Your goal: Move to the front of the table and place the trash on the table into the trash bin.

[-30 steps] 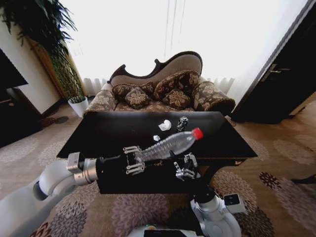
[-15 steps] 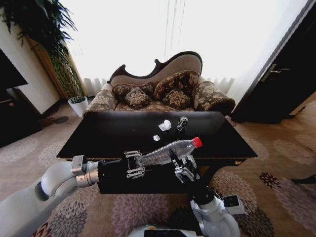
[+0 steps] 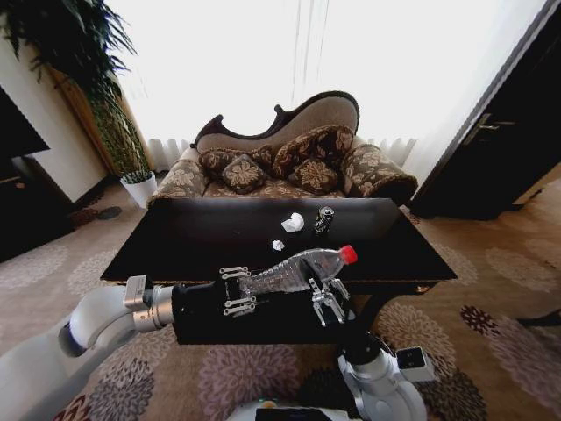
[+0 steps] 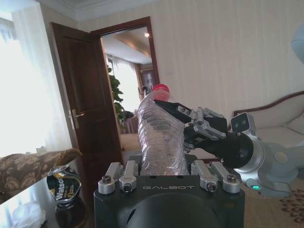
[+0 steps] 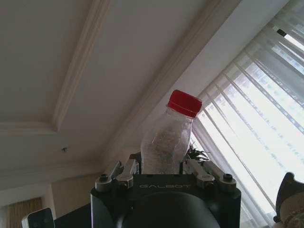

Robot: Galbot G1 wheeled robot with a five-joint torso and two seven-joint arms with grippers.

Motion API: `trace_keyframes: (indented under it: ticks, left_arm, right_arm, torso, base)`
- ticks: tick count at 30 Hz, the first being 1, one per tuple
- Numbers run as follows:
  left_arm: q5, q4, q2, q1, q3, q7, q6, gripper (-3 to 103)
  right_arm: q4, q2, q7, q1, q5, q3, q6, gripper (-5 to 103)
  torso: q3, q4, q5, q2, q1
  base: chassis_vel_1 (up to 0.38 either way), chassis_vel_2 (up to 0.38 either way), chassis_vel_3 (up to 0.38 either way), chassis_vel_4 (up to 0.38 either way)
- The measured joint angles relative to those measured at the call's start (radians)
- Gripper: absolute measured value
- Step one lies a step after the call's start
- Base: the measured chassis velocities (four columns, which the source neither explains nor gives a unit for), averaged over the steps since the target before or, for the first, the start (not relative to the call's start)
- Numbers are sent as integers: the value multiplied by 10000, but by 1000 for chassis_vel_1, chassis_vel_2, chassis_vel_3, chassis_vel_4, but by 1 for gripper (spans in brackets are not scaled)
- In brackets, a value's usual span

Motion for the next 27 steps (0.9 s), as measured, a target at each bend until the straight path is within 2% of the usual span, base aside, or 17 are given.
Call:
trace_keyframes:
  ticks: [1, 4, 7, 8, 10, 15, 16, 17, 18, 20, 21, 22, 23, 24, 27]
  left_arm:
    - [0, 0, 0, 0, 0, 0, 0, 40]
    - [17, -60, -229, 557, -582, 25, 36, 56]
    - [21, -94, -389, 881, -942, 31, 34, 61]
    - [21, -111, -518, 1096, -1164, 84, 4, 72]
    - [22, -114, -593, 1213, -1292, 136, -21, 72]
    - [30, -3, -1151, 1710, -2005, 349, -213, 93]
    - [9, 60, -1286, 1759, -2139, 320, -233, 93]
    - [-93, 202, -1553, 1789, -2363, 65, -250, 99]
    - [-93, 202, -1553, 1789, -2363, 65, -250, 99]
    - [-238, 339, -1803, 1770, -2532, -315, -241, 100]
    - [-449, 486, -2109, 1696, -2683, -820, -166, 100]
    - [-674, 676, -2536, 1548, -2895, -1619, 15, 100]
    - [-740, 752, -2736, 1491, -3000, -1930, 116, 100]
    - [-740, 752, -2736, 1491, -3000, -1930, 116, 100]
    - [-708, 1051, -3367, 1421, -3412, -2791, 409, 100]
  right_arm:
    - [0, 0, 0, 0, 0, 0, 0, 35]
    - [-81, -19, 0, 29, 39, 145, 13, 33]
    - [-147, -26, 20, 63, 79, 191, 48, 29]
    - [-218, -27, 25, 99, 84, 218, 62, 27]
    - [-257, -26, 28, 126, 92, 255, 68, 27]
    - [-555, -64, 30, 311, 336, 900, 91, 27]
    - [-624, -91, -9, 330, 407, 1093, 118, 27]
    - [-684, -125, -76, 314, 534, 1354, 201, 27]
    - [-684, -125, -76, 314, 534, 1354, 201, 27]
    - [-689, -136, -151, 215, 676, 1573, 286, 27]
    - [-652, -125, -216, 31, 778, 1740, 376, 27]
    - [-563, -95, -401, -213, 755, 1909, 563, 27]
    - [-529, -83, -505, -293, 645, 1971, 662, 27]
    - [-529, -83, -505, -293, 645, 1971, 662, 27]
    - [-416, -34, -720, -477, 176, 2132, 868, 27]
  torso:
    - [0, 0, 0, 0, 0]
    - [0, 1, -1, 0, 0]
    - [0, 1, 0, 0, 0]
    - [0, 0, 0, 0, 0]
    - [0, 1, 0, 0, 0]
    - [0, 2, 1, 0, 0]
    - [0, 1, 1, 0, 0]
    - [0, 2, 1, 0, 0]
    - [0, 2, 1, 0, 0]
    - [0, 2, 2, 0, 0]
    - [0, 1, 2, 0, 0]
    - [0, -2, -2, 0, 0]
    - [0, -2, 0, 0, 0]
    - [0, -2, 0, 0, 0]
    - [0, -1, -2, 0, 0]
  base:
    - [0, 0, 0, 0]
    - [0, 0, 0, 0]
    - [0, 0, 0, 0]
    - [0, 0, 0, 0]
    - [0, 0, 0, 0]
    - [0, 0, 0, 0]
    - [0, 0, 0, 0]
    - [0, 0, 0, 0]
    - [0, 0, 0, 0]
    - [0, 0, 0, 0]
    - [0, 0, 0, 0]
    - [0, 0, 0, 0]
    - [0, 0, 0, 0]
    - [0, 0, 0, 0]
    - [0, 0, 0, 0]
